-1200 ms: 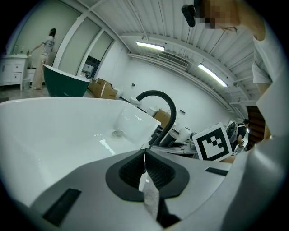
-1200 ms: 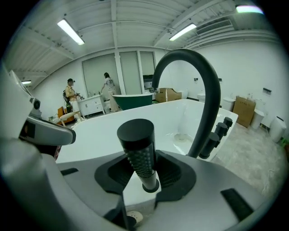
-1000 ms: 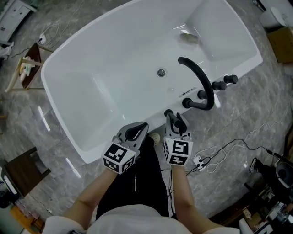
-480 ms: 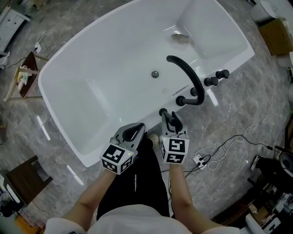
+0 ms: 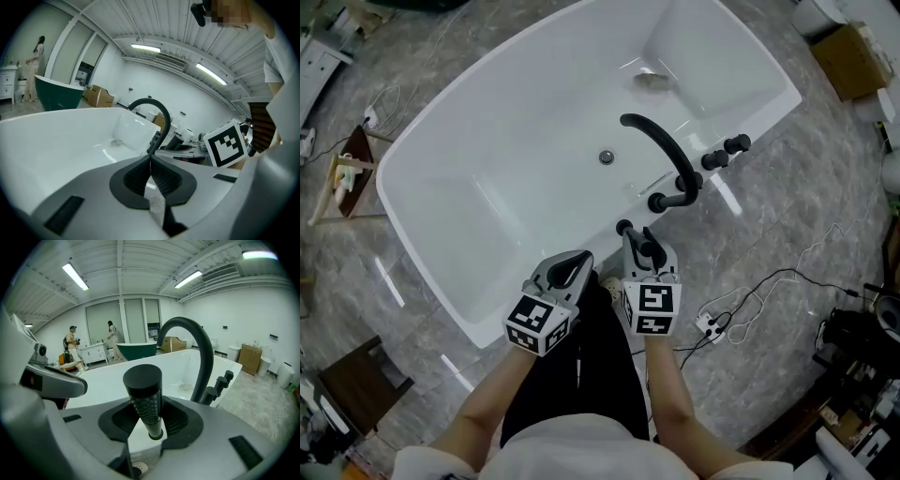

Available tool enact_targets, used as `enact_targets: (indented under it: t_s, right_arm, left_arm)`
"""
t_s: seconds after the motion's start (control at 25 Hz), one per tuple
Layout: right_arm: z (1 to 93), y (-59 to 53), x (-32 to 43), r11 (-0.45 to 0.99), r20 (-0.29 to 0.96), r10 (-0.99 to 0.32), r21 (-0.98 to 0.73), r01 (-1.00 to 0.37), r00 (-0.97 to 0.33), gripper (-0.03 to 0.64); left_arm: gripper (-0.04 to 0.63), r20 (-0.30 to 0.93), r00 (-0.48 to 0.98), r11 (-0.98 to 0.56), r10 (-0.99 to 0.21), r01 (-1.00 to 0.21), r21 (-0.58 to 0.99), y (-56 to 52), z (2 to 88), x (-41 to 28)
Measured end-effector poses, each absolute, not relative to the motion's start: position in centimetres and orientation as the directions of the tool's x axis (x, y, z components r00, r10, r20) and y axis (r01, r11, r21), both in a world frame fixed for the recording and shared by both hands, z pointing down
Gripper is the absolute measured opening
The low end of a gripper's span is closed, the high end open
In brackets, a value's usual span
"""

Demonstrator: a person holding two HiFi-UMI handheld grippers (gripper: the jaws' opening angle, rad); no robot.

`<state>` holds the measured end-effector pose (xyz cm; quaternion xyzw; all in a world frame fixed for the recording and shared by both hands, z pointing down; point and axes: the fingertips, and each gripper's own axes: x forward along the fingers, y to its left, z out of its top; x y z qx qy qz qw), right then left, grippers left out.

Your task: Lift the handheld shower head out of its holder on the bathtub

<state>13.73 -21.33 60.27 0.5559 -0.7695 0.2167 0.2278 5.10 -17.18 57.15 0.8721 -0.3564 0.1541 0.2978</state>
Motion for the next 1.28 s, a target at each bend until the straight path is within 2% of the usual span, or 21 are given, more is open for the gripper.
enact_targets:
  t_s: [0.4,0.76,1.28]
  right_arm:
    - [55.8,-21.3,14.4,0.282,0.544,-0.794,-0.066,-0.957,-0.271,0.143]
    - [50.4,-20.9,13.3,0.351,0.494,-0.810,-0.024,-0.936,-0.317,0.143]
    - [39.8,-20.7,15.1,0.363,0.393,-0.855,-0.014,-0.932,-0.339,0.143]
  left_arm:
    - [0.012,0.458,0.714,-0.612,-0.530,-0.696,0.377,-17.7,54.2,5.9]
    - [0.012,0.431,0.740,-0.659,-0.517,-0.665,0.351,-18.4,51.3,7.2]
    - [0.012,0.365,0.799,-0.719,-0.479,-0.595,0.359,-18.4,45.0,8.9]
